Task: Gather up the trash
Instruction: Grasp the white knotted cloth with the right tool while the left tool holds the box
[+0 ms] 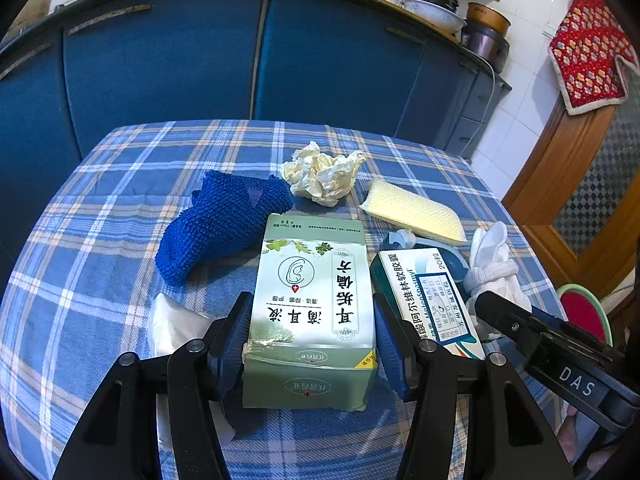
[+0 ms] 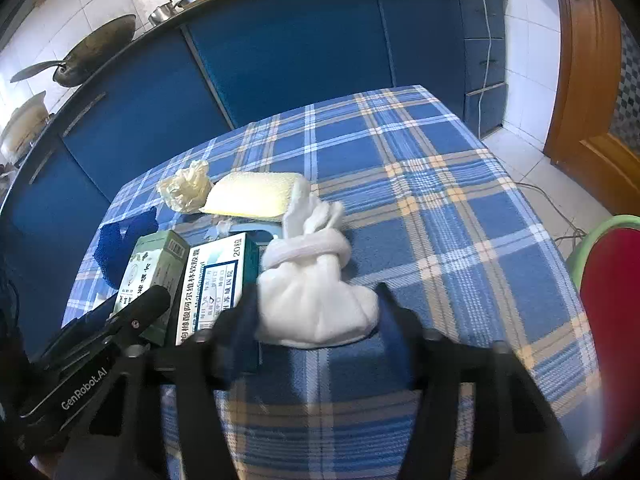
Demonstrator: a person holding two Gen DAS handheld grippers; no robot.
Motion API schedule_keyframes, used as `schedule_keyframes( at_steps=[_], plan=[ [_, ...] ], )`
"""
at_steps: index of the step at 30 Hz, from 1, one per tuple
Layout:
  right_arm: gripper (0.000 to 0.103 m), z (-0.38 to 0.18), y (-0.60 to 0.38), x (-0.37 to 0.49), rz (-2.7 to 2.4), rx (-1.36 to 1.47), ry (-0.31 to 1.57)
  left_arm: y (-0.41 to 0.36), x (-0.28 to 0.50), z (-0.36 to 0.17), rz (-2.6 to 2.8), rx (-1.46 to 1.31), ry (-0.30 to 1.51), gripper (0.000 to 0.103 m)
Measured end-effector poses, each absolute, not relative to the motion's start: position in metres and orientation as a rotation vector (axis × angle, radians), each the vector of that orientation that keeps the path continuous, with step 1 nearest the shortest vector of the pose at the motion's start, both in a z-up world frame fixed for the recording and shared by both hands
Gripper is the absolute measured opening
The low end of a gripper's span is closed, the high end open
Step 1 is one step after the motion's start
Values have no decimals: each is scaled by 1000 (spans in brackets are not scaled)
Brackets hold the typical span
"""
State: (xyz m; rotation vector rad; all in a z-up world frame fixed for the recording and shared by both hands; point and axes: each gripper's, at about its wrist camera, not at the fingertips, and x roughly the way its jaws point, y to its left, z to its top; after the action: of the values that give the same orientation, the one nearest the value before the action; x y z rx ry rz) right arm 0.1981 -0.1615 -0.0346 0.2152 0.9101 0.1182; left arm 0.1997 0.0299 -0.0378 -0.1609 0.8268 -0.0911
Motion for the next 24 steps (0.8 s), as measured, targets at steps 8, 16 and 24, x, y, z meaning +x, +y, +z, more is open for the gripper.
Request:
schedule_keyframes(
  at_steps=[8,16,24],
  plan=[
    [30,-29,-161,188,148,212,899,30,199,-38,-92,-170,822,59],
    [30,-12,-168,159,170,219,856,28,193,-35,-85,-160,807,59],
    [30,-2,-186,132,159,238,830,16,174,-17,-125,-149,773,59]
  ],
)
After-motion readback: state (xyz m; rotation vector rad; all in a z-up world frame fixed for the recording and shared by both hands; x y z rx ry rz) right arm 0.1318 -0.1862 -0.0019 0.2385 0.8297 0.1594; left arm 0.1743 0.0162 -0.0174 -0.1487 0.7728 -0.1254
